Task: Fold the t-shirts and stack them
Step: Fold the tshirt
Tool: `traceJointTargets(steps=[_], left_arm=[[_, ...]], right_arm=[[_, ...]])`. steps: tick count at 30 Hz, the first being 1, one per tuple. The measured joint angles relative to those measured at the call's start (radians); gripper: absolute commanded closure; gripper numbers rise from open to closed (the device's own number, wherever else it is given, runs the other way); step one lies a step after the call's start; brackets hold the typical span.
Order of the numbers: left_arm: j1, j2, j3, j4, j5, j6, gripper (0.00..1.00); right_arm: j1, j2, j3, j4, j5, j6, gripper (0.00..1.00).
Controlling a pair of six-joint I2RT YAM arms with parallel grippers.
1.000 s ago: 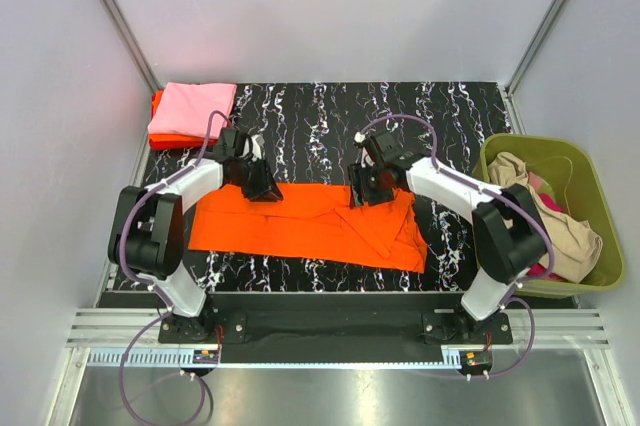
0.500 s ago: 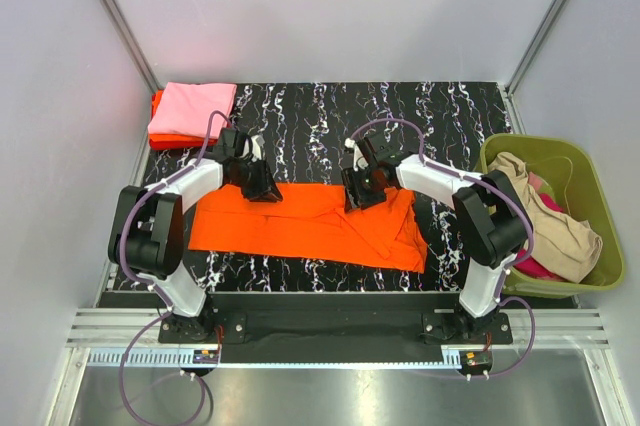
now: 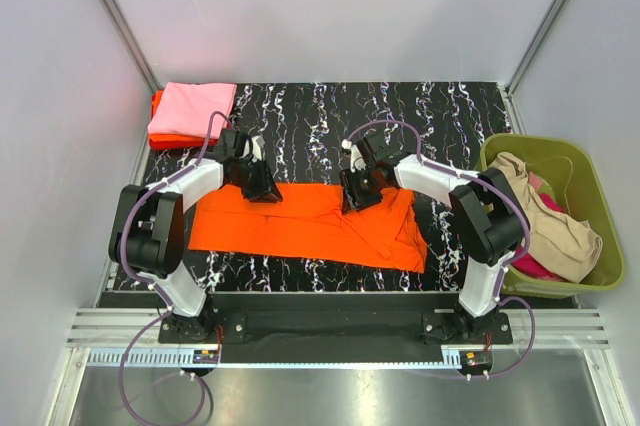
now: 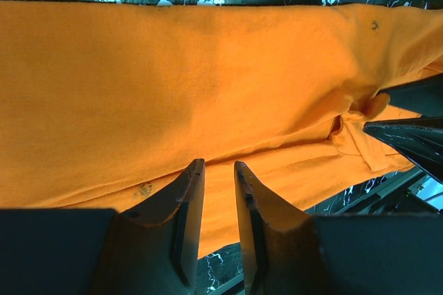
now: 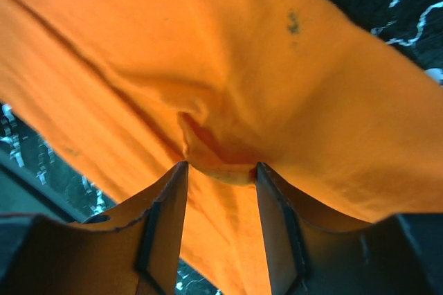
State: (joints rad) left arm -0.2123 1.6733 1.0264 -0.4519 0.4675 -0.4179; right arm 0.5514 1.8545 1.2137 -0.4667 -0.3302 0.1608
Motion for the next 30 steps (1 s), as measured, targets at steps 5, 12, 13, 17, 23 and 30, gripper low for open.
traceJointTargets(steps=[5,12,13,17,23,30], left_arm=[[0.0,0.0,0.0,0.002,0.0,0.0,0.71],[0.0,0.0,0.0,0.006,0.0,0.0,0.71],[0.0,0.0,0.0,0.006,0.0,0.0,0.71],[0.0,0.0,-0.002,0.011,0.004,-0.001,0.71],[-0.01,-0.007,-0.017,0.034,0.038,-0.016,0.68],[-0.138,-0.096,-0.038,0.084,0.066,-0.089,0.65]], right_arm=[[0.005,-0.05,-0.018,0.013,-0.045,0.045,0.52],[0.103,-0.156,-0.108,0.077,-0.064,0.2,0.52],[0.129,-0.168,-0.125,0.092,-0.071,0.229,0.52],[0.208,-0.198,-0.192,0.153,-0.087,0.332,0.55],[0.207,-0.288,-0.203,0.139,0.007,0.407,0.56],[0.047,-0.425,-0.197,0.069,0.119,0.404,0.61]])
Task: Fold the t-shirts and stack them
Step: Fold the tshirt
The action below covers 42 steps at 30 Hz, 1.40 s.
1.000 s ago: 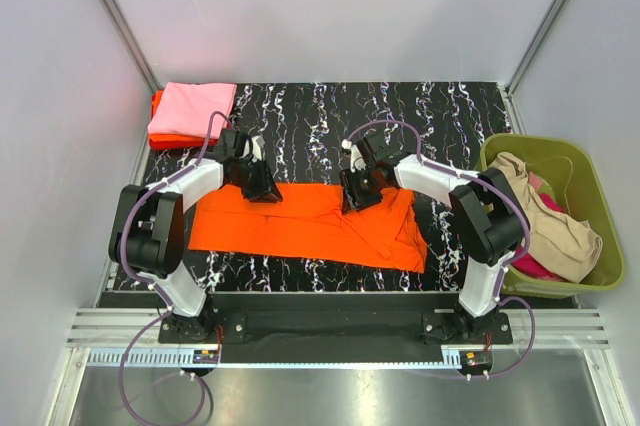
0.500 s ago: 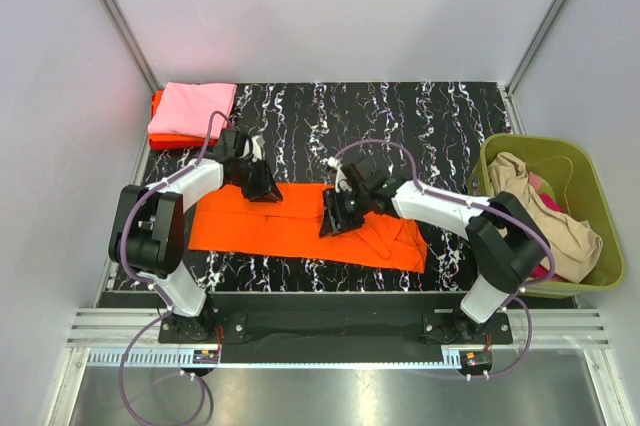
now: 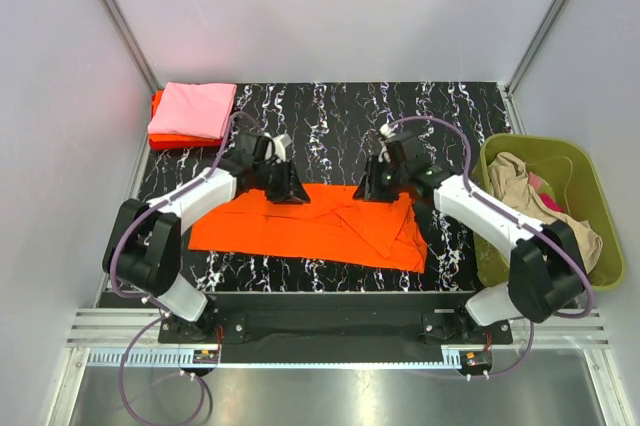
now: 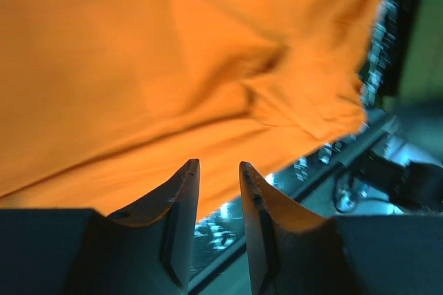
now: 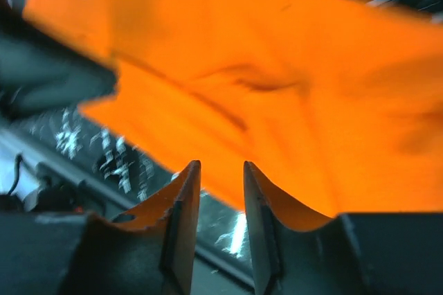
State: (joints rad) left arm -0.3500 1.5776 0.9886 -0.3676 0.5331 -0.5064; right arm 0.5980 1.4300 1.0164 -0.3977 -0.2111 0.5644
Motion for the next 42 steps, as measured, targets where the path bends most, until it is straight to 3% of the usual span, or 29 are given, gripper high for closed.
traceJointTargets(steps=[4,9,16,25,33,42], left_arm=[[-0.071,-0.005,0.018,0.041,0.008,-0.044,0.65],[-0.051,0.054,0.064,0.048,0.008,-0.06,0.66],[-0.014,0.175,0.082,0.04,0.008,-0.06,0.67],[0.0,0.182,0.081,0.032,0.009,-0.059,0.67],[0.01,0.182,0.081,0.032,0.01,-0.048,0.68],[0.011,0.182,0.08,0.032,0.01,-0.048,0.69]], right_arm=[[-0.107,0.078,0.025,-0.005,-0.037,-0.091,0.51],[-0.122,0.217,0.064,-0.016,-0.124,-0.189,0.44],[-0.126,0.354,0.134,-0.018,-0.195,-0.28,0.43],[-0.127,0.448,0.174,-0.018,-0.233,-0.35,0.43],[-0.127,0.46,0.178,-0.014,-0.267,-0.369,0.59],[-0.127,0.426,0.145,-0.003,-0.301,-0.354,0.71]])
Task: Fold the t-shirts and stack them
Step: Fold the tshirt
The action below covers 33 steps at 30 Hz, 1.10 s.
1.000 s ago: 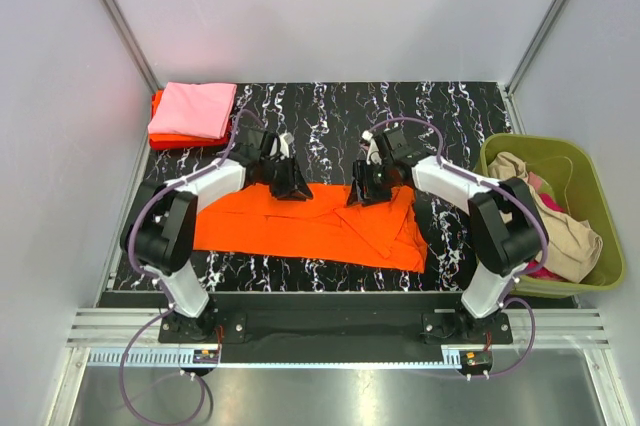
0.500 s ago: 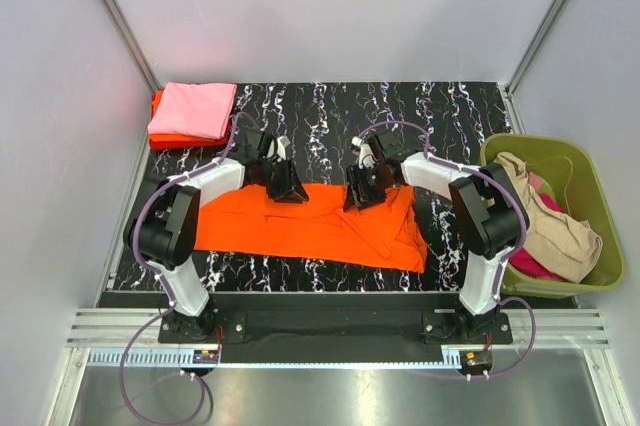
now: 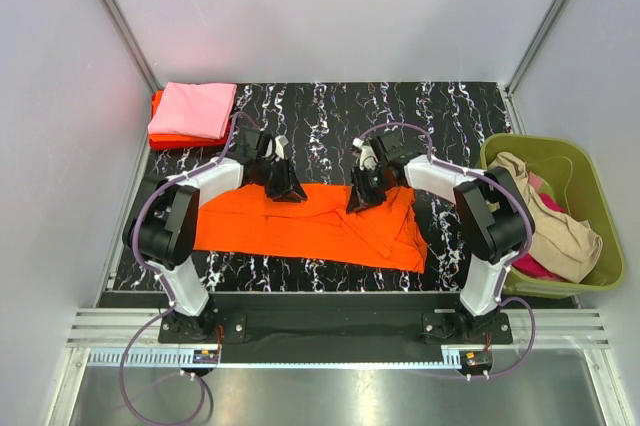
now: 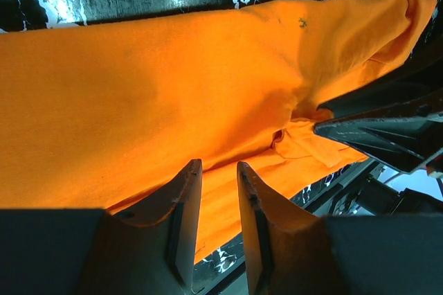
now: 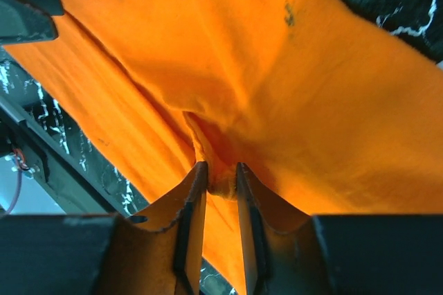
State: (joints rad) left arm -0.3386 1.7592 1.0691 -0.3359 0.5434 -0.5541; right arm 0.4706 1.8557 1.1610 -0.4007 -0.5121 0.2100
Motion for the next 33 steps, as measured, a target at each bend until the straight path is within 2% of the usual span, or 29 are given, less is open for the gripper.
traceJointTargets(steps=[7,8,11,21,27,33], left_arm=[[0.0,0.0,-0.005,0.001,0.0,0.005,0.69],[0.0,0.0,-0.009,0.001,-0.001,0.005,0.69],[0.0,0.0,-0.018,-0.004,-0.002,0.007,0.69],[0.002,0.034,-0.027,-0.007,-0.018,0.023,0.69],[0.003,0.037,-0.032,-0.011,-0.022,0.03,0.69],[-0.039,-0.035,-0.048,-0.009,-0.015,0.005,0.66]], right_arm=[[0.006,-0.064,-0.048,0.014,-0.005,0.053,0.73],[0.009,-0.075,-0.057,0.017,-0.005,0.064,0.68],[0.031,-0.105,-0.086,0.029,-0.004,0.103,0.64],[0.153,-0.113,-0.121,0.08,0.015,0.212,0.62],[0.192,-0.136,-0.127,0.085,0.039,0.276,0.62],[0.18,-0.279,-0.132,0.054,0.145,0.334,0.68]])
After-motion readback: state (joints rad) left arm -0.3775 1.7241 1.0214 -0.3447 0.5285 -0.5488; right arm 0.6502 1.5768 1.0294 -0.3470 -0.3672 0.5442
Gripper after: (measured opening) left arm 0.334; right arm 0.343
